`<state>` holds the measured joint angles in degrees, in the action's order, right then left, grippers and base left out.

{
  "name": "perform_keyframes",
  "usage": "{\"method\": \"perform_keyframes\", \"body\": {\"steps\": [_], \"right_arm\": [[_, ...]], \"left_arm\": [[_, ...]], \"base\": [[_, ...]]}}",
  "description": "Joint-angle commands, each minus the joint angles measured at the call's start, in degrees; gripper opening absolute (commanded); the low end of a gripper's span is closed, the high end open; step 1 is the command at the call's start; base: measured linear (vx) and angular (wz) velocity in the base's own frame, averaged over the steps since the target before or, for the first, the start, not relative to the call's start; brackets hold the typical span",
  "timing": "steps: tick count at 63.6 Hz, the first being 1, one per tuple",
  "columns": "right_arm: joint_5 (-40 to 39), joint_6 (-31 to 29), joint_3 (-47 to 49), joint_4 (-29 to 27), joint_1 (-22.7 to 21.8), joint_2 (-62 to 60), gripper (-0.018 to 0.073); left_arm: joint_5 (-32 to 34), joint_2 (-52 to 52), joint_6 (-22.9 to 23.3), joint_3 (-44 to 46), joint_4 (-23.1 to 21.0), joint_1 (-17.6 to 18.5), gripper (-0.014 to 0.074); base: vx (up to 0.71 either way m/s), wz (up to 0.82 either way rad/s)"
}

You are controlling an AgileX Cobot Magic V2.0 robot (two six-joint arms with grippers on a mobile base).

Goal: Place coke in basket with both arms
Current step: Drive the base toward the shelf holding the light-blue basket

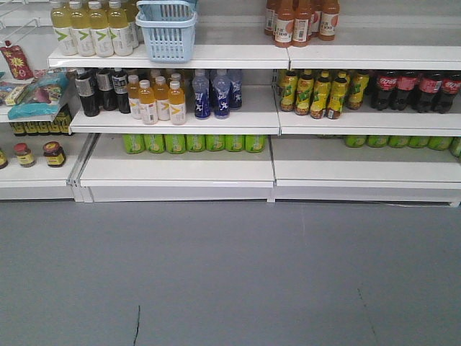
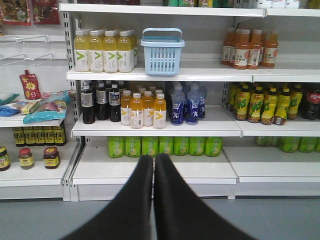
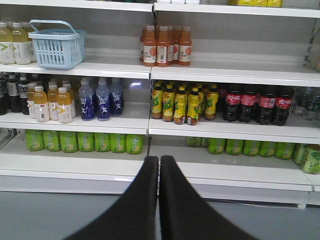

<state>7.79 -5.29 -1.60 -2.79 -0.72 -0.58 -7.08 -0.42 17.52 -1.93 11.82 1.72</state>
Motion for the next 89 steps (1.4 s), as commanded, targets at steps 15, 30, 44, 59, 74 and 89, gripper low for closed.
{"method": "perform_keyframes", "body": {"steps": [15, 30, 44, 59, 74, 89], "right_arm": [[-4.1, -0.3, -0.6, 0.4, -0.3, -1.1, -0.0005], [-4.1, -0.3, -0.6, 0.4, -0.3, -1.1, -0.0005], [-4.1, -0.3, -0.6, 0.4, -0.3, -1.1, -0.0005], [-4.1, -0.3, -0.6, 0.4, -0.3, -1.1, -0.0005], [-4.1, -0.3, -0.6, 0.4, -0.3, -1.1, -0.0005], [-4.1, -0.3, -0.6, 0.4, -0.3, -1.1, -0.0005]], "left_arm": [[3.8, -1.1, 0.6, 0.1, -0.4, 0.0, -0.0006], [3.8, -1.1, 0.6, 0.1, -0.4, 0.0, -0.0006], [3.8, -1.1, 0.6, 0.1, -0.4, 0.0, -0.0006], [3.8, -1.1, 0.6, 0.1, -0.4, 0.0, -0.0006], [3.8, -1.1, 0.6, 0.1, -0.4, 0.0, -0.0006], [3.8, -1.1, 0.6, 0.1, -0.4, 0.0, -0.0006]], "base": [[0.08, -0.06], [0.08, 0.0], [0.09, 0.1], [0.11, 0.04], [0.16, 0.01], [0.2, 0.03]]}}
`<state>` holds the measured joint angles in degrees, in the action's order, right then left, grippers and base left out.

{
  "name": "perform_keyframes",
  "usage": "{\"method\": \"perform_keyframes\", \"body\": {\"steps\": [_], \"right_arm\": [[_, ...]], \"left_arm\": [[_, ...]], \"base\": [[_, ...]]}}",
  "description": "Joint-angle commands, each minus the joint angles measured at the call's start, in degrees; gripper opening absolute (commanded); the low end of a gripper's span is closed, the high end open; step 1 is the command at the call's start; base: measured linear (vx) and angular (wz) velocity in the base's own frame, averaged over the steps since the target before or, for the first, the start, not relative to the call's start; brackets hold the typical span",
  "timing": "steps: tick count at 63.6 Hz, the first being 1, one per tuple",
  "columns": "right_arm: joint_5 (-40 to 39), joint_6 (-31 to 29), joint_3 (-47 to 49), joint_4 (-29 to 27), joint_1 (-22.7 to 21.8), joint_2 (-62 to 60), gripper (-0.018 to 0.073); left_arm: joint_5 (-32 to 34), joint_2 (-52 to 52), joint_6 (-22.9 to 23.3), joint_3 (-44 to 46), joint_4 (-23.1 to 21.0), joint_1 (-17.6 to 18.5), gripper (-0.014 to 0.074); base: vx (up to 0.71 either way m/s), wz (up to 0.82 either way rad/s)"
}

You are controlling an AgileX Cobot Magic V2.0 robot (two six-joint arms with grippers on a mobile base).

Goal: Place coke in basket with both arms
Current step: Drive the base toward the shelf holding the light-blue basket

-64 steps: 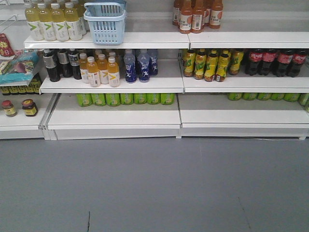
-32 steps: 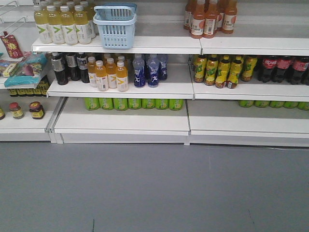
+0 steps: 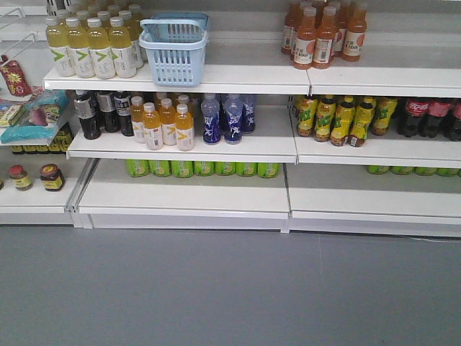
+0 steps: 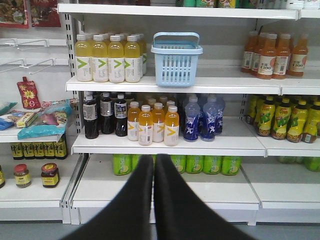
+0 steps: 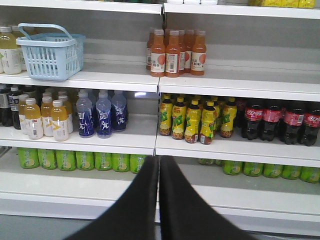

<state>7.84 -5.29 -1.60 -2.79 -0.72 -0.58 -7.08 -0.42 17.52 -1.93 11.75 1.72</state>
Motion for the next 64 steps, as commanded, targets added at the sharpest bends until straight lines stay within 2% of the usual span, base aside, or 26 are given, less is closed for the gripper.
{"method": "perform_keyframes", "body": {"steps": [1, 64], "right_arm": [[-4.2, -0.3, -0.6, 0.4, -0.3, -1.1, -0.0005], [-4.2, -0.3, -0.6, 0.4, -0.3, -1.1, -0.0005]], "left_arm": [[3.8, -1.1, 0.6, 0.1, -0.3, 0.0, -0.0006], [3.8, -1.1, 0.6, 0.1, -0.3, 0.0, -0.0006]], "base": [[0.21, 0.03], [0.2, 0.0]]}}
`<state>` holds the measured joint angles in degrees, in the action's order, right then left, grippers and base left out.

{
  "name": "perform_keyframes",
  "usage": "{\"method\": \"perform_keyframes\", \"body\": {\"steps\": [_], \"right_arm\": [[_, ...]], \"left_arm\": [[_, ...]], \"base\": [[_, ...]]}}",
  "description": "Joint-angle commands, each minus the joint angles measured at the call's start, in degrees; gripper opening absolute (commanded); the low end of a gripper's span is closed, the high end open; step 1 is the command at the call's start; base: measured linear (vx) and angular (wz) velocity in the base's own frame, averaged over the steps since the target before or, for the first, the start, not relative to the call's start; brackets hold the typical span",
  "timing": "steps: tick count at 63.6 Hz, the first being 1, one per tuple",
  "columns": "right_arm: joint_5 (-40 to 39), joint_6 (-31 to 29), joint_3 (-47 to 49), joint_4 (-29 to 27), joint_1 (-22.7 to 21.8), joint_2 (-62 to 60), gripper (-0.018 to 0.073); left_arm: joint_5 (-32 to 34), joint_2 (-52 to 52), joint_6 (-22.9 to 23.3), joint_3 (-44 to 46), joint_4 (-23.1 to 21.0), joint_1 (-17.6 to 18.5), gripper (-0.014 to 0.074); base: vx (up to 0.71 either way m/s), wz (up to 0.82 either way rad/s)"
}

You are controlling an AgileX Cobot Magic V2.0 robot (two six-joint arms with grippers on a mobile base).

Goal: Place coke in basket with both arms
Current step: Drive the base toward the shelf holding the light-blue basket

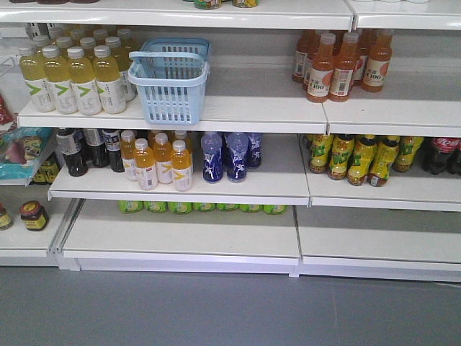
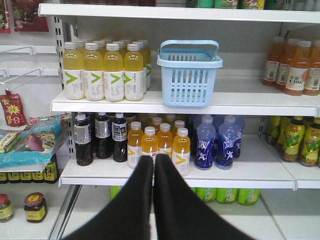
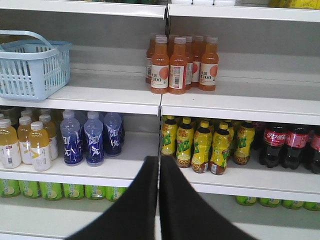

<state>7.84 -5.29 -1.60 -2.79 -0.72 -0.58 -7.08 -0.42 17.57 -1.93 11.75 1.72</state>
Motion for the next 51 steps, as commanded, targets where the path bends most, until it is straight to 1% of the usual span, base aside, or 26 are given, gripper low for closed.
{"method": "perform_keyframes", "body": {"steps": [1, 51], "right_arm": [[-4.2, -0.3, -0.6, 0.4, -0.3, -1.1, -0.0005], [-4.2, -0.3, -0.6, 0.4, -0.3, -1.1, -0.0005]], "left_arm": [[3.8, -1.1, 0.6, 0.1, -0.3, 0.0, -0.0006], [3.8, -1.1, 0.6, 0.1, -0.3, 0.0, -0.0006]], "base": [[0.19, -0.03], [0.18, -0.03]]}}
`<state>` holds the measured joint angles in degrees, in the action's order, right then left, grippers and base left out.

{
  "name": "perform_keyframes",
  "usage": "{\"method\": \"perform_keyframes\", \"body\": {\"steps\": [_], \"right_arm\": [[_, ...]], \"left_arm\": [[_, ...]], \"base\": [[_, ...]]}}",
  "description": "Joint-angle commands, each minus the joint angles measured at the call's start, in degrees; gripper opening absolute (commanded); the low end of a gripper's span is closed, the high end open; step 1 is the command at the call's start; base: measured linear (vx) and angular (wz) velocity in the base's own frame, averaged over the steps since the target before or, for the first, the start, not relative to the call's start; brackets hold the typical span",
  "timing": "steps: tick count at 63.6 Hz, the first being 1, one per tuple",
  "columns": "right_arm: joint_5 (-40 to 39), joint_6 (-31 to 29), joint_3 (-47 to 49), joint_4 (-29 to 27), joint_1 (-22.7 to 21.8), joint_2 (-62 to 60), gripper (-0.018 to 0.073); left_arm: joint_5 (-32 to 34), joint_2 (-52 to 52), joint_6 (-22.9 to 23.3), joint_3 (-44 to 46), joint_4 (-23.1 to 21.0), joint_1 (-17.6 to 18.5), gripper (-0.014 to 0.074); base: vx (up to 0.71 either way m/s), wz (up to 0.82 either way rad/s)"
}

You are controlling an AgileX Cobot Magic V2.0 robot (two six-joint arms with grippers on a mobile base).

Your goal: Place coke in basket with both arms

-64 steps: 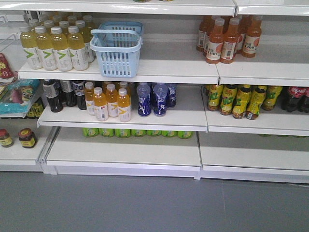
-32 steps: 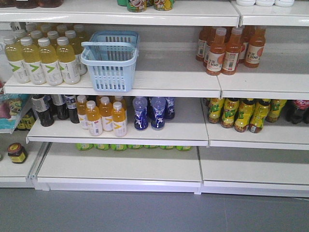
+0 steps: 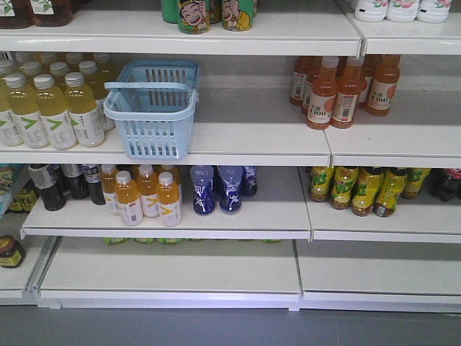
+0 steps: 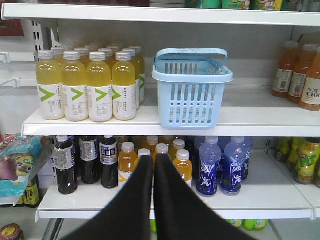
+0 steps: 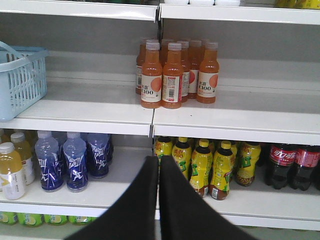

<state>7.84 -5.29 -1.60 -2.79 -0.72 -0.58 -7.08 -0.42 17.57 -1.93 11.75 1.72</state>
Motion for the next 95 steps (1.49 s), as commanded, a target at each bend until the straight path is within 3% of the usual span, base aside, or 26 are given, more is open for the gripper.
{"method": "perform_keyframes", "body": {"steps": [1, 95], "right_arm": [[-4.2, -0.3, -0.6, 0.4, -0.3, -1.1, -0.0005], [-4.2, -0.3, -0.6, 0.4, -0.3, -1.1, -0.0005]], "left_arm": [[3.8, -1.1, 0.6, 0.1, -0.3, 0.0, -0.0006], [3.8, -1.1, 0.6, 0.1, -0.3, 0.0, -0.0006]], "base": [[0.14, -0.05], [0.08, -0.02]]}}
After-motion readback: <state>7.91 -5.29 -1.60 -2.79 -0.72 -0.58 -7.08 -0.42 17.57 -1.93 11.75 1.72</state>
